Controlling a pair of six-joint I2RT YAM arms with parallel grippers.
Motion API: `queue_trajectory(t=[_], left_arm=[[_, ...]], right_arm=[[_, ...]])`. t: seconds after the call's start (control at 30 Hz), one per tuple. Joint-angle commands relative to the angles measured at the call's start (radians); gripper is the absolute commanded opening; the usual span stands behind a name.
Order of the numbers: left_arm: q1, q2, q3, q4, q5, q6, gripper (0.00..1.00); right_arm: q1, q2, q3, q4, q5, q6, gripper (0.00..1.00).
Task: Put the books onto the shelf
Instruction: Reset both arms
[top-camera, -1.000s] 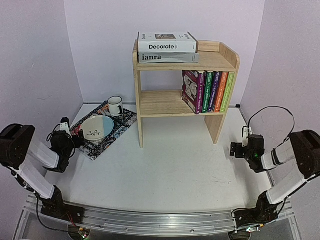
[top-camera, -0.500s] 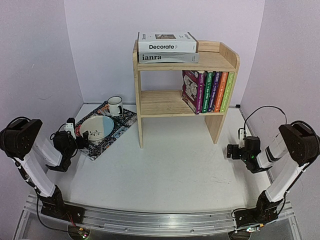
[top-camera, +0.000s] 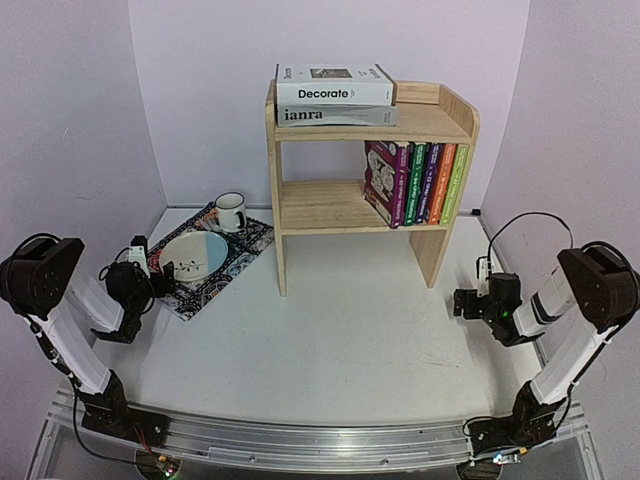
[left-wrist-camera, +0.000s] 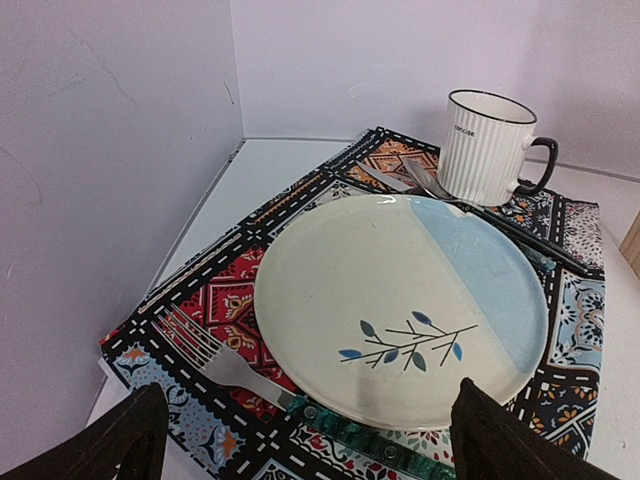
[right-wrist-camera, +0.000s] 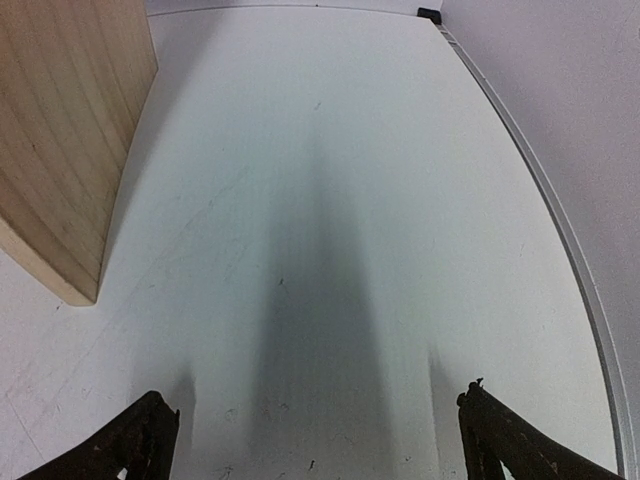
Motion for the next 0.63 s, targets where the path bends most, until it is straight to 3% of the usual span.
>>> queue_trajectory(t=[0.0,0.6], left_arm=[[0.006,-0.007,0.018,0.024,-0.02,-0.011,1.0],[0.004,0.003,0.027,0.019,-0.011,-0.007,1.0]], right_arm=[[-0.002,0.001,0.018,0.005,0.009,-0.007,0.98],[-0.003,0.001,0.018,0.005,0.01,-0.007,0.98]])
